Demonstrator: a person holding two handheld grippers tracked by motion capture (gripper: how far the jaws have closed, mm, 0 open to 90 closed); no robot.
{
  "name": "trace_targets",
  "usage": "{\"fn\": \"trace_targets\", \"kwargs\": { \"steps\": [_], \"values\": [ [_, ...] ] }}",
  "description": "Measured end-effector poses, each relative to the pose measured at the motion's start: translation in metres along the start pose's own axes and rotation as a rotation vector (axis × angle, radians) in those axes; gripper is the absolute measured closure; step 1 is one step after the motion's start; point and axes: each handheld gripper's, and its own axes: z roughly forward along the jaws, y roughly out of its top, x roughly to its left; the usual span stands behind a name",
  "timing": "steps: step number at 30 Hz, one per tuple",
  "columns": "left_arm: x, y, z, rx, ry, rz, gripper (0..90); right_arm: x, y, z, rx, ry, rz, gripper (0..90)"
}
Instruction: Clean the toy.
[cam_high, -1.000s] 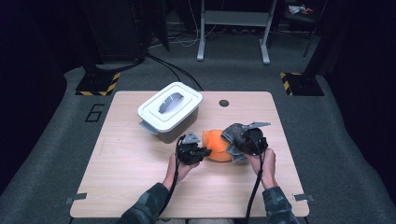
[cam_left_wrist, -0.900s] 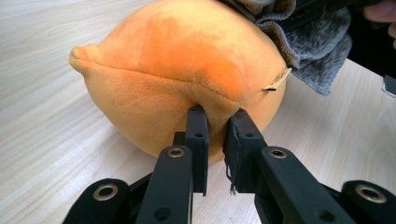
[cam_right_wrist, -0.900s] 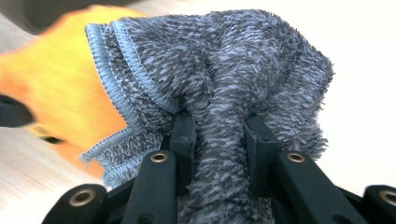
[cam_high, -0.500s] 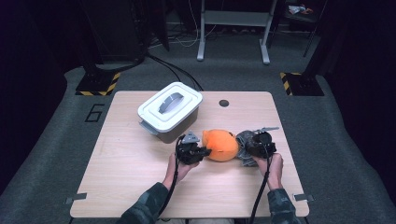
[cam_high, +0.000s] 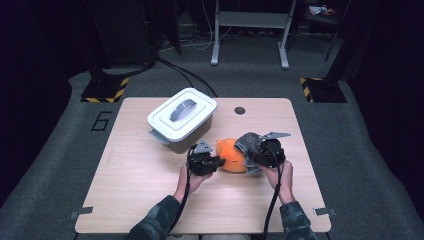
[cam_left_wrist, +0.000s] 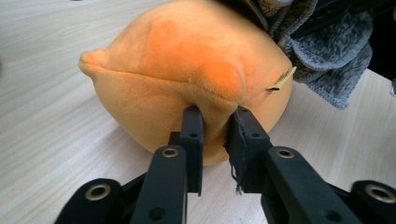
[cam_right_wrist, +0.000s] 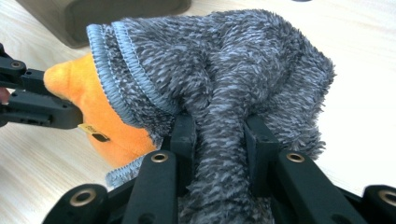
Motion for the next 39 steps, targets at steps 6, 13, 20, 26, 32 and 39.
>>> {"fn": "trace_targets", "kwargs": {
  "steps": [6,13,20,26,32,39],
  "values": [
    [-0.002,-0.004,0.001,0.004,0.013,0.02,57.3,-0.003,0.002,0.002,0.011,-0.015,0.019,69.5],
    [-0.004,-0.011,0.008,0.041,0.045,0.062,51.9,-0.001,0.006,0.004,0.015,-0.029,0.043,69.5],
    [-0.006,-0.013,0.013,0.043,0.079,0.085,63.3,-0.002,0.005,0.004,0.014,-0.025,0.041,69.5],
    [-0.009,-0.013,0.015,0.039,0.067,0.089,78.9,-0.005,0.002,-0.001,-0.005,-0.021,0.043,69.5],
    [-0.012,-0.008,0.014,0.036,0.057,0.082,84.3,-0.008,0.0,-0.01,-0.033,-0.025,0.066,69.6],
    [-0.013,-0.001,0.01,0.019,0.017,0.044,85.5,-0.005,0.003,-0.023,-0.067,-0.027,0.054,69.5]
  ]
}}
